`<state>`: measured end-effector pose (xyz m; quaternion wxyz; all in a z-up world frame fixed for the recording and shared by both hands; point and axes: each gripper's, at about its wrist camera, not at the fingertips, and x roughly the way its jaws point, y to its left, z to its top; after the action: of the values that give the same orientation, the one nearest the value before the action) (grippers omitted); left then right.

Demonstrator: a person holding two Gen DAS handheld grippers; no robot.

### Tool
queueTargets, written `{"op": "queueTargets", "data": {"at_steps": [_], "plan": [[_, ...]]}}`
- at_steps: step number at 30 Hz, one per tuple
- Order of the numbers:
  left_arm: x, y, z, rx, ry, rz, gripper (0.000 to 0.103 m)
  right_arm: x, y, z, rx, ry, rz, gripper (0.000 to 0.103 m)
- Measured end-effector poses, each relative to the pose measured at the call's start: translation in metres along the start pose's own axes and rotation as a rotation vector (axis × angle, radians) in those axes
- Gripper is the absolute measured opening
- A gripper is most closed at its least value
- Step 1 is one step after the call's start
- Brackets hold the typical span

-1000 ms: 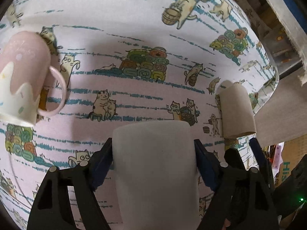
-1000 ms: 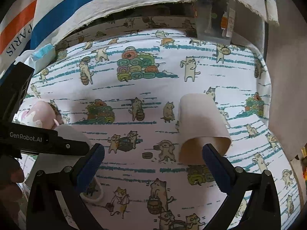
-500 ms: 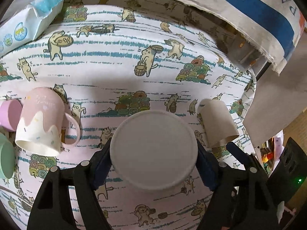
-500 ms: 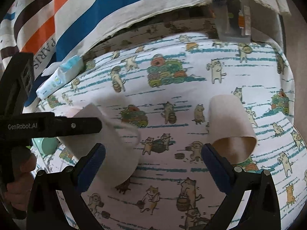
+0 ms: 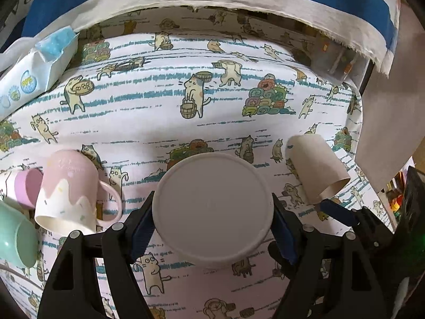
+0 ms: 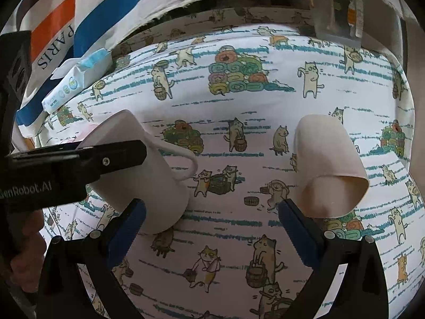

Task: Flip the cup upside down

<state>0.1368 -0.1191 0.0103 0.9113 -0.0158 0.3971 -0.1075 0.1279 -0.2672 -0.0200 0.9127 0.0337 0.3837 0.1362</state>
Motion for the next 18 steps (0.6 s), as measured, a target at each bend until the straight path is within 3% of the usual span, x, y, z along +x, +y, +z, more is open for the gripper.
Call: {"op": "queueTargets", "data": {"at_steps": [7, 10, 13, 18], "plan": [[0.004, -0.007, 0.001, 0.040, -0.006, 0.016, 0.077, -0.001, -0.006, 0.000, 0.033, -0.014, -0.020, 0.101], [0.003, -0.006, 0.004, 0.030, 0.007, 0.000, 0.086, -0.001, -0.009, 0.001, 0.054, -0.024, -0.030, 0.101], [-0.016, -0.006, 0.007, 0.056, -0.058, 0.009, 0.088, -0.002, -0.011, 0.002, 0.064, -0.035, -0.028, 0.101], [-0.081, 0.011, 0.013, 0.091, -0.246, 0.067, 0.091, -0.017, -0.003, 0.004, 0.022, -0.133, -0.055, 0.101]]}}
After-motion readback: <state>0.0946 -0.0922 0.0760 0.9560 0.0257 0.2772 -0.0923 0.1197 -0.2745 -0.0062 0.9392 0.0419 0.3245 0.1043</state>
